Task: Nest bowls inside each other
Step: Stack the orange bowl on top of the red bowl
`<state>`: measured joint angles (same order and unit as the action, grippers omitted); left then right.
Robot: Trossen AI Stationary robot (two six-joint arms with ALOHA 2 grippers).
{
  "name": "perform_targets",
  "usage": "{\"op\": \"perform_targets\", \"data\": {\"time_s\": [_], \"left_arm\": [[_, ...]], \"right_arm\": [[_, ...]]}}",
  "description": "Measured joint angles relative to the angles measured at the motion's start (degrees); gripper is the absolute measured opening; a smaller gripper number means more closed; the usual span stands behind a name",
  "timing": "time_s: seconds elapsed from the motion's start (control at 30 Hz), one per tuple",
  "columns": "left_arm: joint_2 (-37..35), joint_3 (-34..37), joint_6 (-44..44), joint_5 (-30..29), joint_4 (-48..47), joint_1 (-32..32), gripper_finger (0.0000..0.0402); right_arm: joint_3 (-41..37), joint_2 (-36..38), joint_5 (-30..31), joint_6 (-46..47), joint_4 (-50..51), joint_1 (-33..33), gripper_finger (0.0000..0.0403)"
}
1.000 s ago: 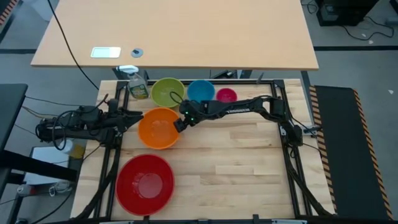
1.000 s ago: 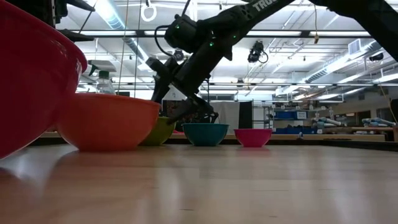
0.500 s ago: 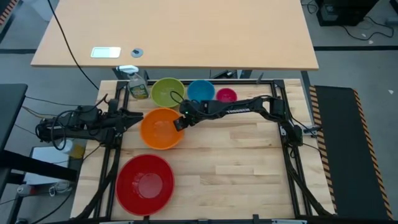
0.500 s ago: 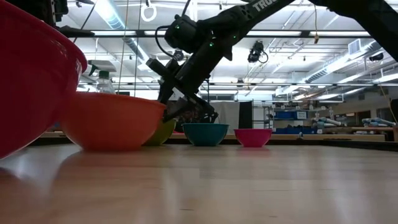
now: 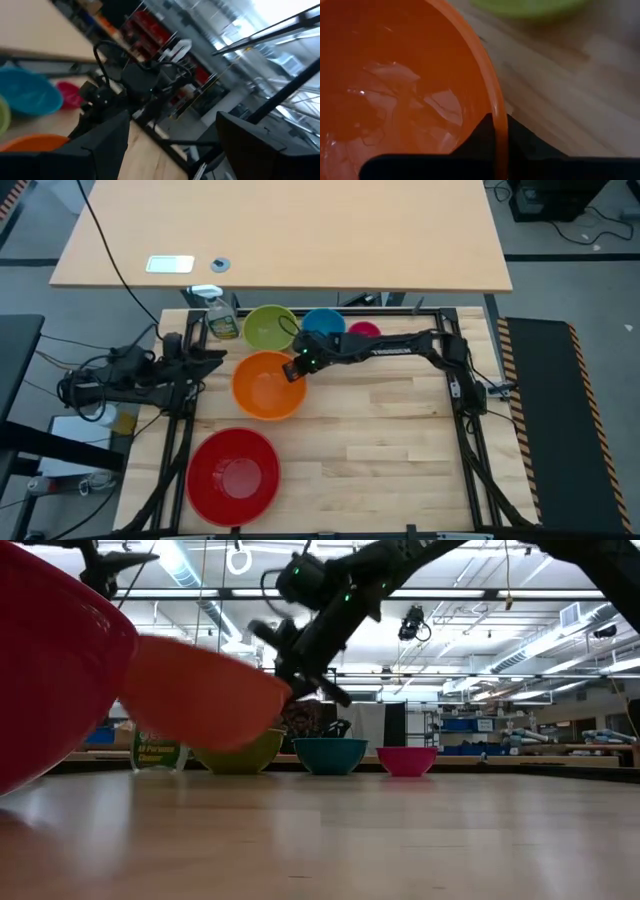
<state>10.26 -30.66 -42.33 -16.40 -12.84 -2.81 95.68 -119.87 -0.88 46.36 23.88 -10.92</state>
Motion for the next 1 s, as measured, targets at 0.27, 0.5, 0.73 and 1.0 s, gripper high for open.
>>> {"op": "perform_targets", "data": {"time_s": [0.27, 0.5, 0.73, 1.0], "left_arm": [[0.0, 0.0, 0.4, 2.8, 2.4, 0.0, 0.0299], [0.0, 0.0, 0.0, 2.5, 4.3, 0.0, 0.0299], [1.6, -0.1, -1.2, 1.7, 7.1, 0.0, 0.0299], [3.3, -0.1, -1.9, 1.7, 7.6, 0.0, 0.0299]], "right_arm": [[0.0, 6.3, -3.8, -5.9, -7.3, 4.4, 0.0028], [0.2, 5.6, -2.7, -6.1, -14.7, 12.3, 0.0029], [10.6, 0.7, -0.7, -7.4, -10.8, 17.0, 0.0028], [36.2, -11.9, 0.9, -16.1, 9.0, 18.9, 0.0029]]}}
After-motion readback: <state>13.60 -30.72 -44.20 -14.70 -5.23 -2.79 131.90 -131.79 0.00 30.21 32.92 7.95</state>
